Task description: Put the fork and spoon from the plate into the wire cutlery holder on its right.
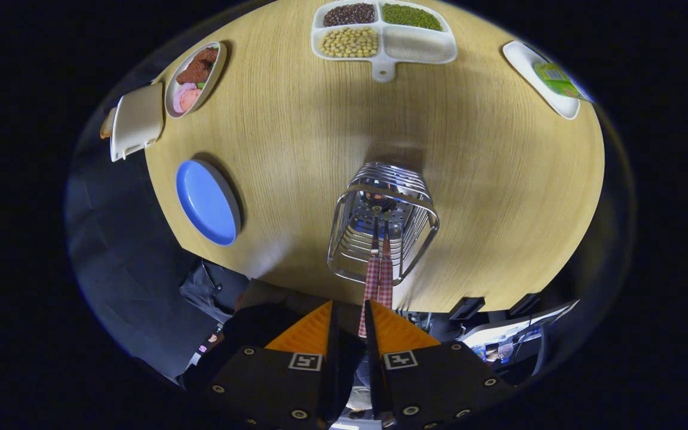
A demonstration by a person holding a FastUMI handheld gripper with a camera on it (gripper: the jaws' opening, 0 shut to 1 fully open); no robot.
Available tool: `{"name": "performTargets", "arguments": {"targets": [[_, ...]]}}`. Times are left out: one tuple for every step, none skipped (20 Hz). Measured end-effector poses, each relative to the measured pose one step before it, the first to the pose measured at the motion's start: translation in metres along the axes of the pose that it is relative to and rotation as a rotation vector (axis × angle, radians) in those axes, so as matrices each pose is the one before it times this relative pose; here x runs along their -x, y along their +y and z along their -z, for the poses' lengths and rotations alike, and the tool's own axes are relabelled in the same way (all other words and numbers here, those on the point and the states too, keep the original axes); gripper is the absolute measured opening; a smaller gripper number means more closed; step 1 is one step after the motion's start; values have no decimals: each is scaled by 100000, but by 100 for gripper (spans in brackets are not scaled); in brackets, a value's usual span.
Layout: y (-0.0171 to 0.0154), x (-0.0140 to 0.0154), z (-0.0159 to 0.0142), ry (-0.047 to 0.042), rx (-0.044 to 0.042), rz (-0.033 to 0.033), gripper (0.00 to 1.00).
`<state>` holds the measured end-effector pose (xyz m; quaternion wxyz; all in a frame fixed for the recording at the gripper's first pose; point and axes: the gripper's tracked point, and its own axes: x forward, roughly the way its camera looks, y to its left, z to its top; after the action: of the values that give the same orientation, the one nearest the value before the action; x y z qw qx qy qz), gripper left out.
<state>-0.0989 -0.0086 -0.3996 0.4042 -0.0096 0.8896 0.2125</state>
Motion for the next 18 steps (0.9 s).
{"name": "performTargets", "arguments": {"targets": [[409, 677, -295, -3703, -109, -1181, 25], [457, 573, -338, -4753, 492, -1505, 30], [283, 656, -392, -5646, -86, -719, 32], [158, 600, -527, -6155, -118, 627, 40], [318, 696, -749, -6452, -131, -381, 45], [328, 694, -324, -5983, -530, -349, 54], [264, 673, -260, -6415, -509, -871, 63], [134, 697, -375, -6298, -83, -93, 74], [117, 1087, -581, -6400, 429, 1082, 78], [-149, 468, 279, -6761, 717, 601, 84], [469, 1423, -913, -8278, 914, -691, 86], [355, 1010, -813, -8411, 1571, -919, 91], [-31, 918, -621, -7873, 736, 772, 95], [-81, 983, -717, -8360, 371, 707, 98], [-7, 1030, -840, -8593, 517, 1054, 98], [118, 889, -1018, -8271, 972, 1164, 98], [161, 958, -929, -8313, 1485, 835, 98], [371, 953, -1157, -8556, 1519, 383, 98]]}}
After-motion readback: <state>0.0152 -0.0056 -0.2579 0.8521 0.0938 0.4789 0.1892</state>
